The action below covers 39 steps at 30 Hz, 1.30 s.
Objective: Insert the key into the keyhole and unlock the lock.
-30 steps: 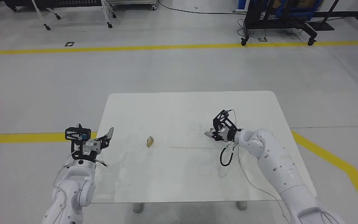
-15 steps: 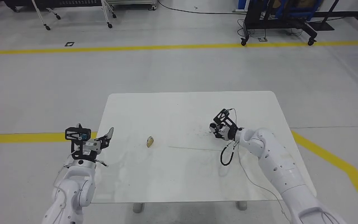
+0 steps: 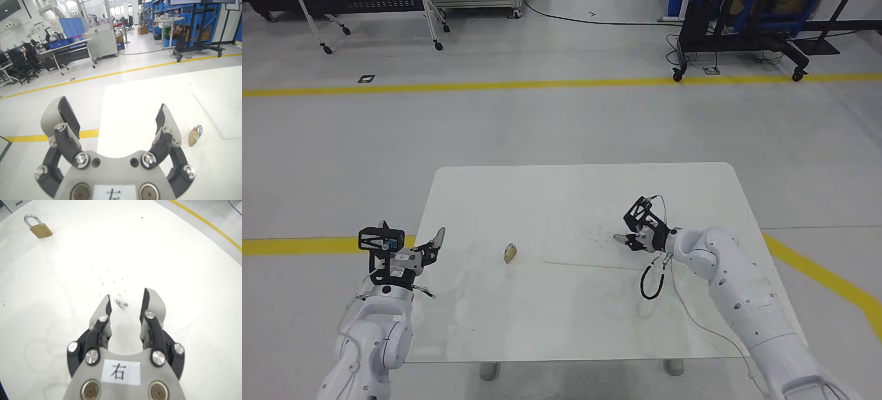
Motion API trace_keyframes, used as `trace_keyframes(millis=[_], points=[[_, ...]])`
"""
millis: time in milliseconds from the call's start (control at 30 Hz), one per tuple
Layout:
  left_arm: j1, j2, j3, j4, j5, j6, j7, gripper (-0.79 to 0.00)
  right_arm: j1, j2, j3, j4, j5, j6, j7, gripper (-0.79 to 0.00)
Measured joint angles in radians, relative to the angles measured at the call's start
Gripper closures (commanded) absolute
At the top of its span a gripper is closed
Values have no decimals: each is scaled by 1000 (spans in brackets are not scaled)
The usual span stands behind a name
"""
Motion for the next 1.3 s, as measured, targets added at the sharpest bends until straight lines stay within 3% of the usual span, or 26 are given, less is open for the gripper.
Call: trace_keyframes(millis=[267,433,467,500,533,1067,1300], points=[[0,0,0,0,0,0,0,-785,24,3,-26,7,-27,-71,10,-342],[0,0,0,0,0,0,0,-785,46,1,-53,31,-41,-78,35,-277],[0,0,0,0,0,0,0,-785,50,0,-58,35,-44,-74,36,-194],[0,0,0,0,0,0,0,-785,55,-2,-63,40,-48,-69,35,-18],[0,0,0,0,0,0,0,-785,58,-2,-66,43,-50,-66,34,0],[0,0,0,0,0,0,0,-785,53,18,-35,25,-57,-113,0,0],[0,0,0,0,0,0,0,-785,42,48,-9,-3,-162,-305,-135,0]])
